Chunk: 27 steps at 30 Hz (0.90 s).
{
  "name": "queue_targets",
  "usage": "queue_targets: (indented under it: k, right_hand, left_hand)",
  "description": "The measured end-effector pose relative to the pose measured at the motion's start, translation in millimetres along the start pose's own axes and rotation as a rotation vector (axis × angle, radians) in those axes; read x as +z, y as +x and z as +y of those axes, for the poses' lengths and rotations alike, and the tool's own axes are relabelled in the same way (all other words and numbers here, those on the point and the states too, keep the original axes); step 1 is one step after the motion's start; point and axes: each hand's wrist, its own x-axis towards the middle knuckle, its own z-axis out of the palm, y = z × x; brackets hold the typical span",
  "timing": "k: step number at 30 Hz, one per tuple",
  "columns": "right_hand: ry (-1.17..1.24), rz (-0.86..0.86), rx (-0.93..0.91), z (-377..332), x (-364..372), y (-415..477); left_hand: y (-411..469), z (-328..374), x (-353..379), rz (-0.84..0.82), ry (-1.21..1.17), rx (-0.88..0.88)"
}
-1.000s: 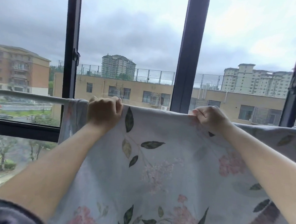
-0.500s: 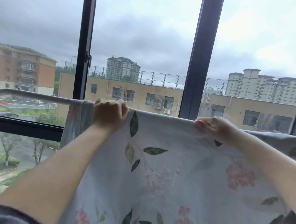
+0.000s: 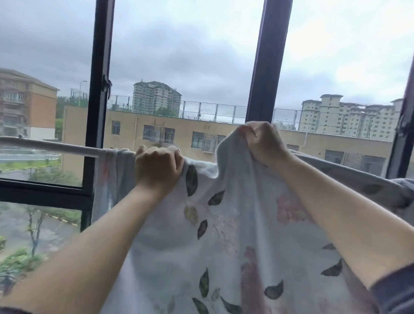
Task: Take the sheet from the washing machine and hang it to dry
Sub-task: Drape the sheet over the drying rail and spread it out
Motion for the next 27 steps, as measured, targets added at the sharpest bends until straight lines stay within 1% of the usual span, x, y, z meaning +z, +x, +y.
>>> queue_targets:
  k: [3,5,7,9,11,13,15,18,21,24,27]
  right_hand:
    - [0.106,-0.132,0.044,-36.9,38.8,6.5]
    - [0.168,-0.296,0.098,-50.3,62.4,0.9]
    - [0.148,-0.467,0.149,-51.1,74.0,-2.0]
    - [0.168,-0.560,0.193,-55.4,78.4,1.1]
    - [0.165,-0.613,0.225,-59.6,77.2,2.5]
    - [0.100,-0.614,0.210,-55.3,72.3,1.7]
    - [-0.010,-0.518,0.132,-47.0,67.4,-2.3]
    - [-0.163,-0.370,0.051,-28.0,45.4,-15.4]
    - [-0.293,-0.374,0.102,3.8,15.8,-27.2]
    - [-0.409,-0.368,0.164,36.6,-19.1,-37.3]
    - [-0.506,-0.361,0.259,65.5,-58.1,-48.5]
  left_hand:
    - [1.2,-4.6,-1.1,-0.054,-0.005,-0.006]
    - [0.2,-16.2,-2.2,-0.067,-0.004,0.001]
    - [-1.8,-27.2,-4.4,-0.060,-0.015,0.022]
    - [-2.5,-35.7,-6.7,-0.031,-0.028,0.021]
    - [-2.7,-36.0,-7.4,-0.028,-0.048,0.029]
    - [-3.0,-29.1,-6.2,-0.023,-0.045,0.034]
    - [-1.0,-24.1,-6.3,-0.032,-0.055,0.030]
    - [-0.4,-15.4,-7.3,-0.111,-0.040,0.018]
    - [4.6,-7.4,-9.0,-0.184,-0.046,-0.066]
    - [12.2,9.0,-14.3,-0.241,-0.102,-0.136]
    - [17.9,42.1,-17.6,-0.240,-0.181,-0.112]
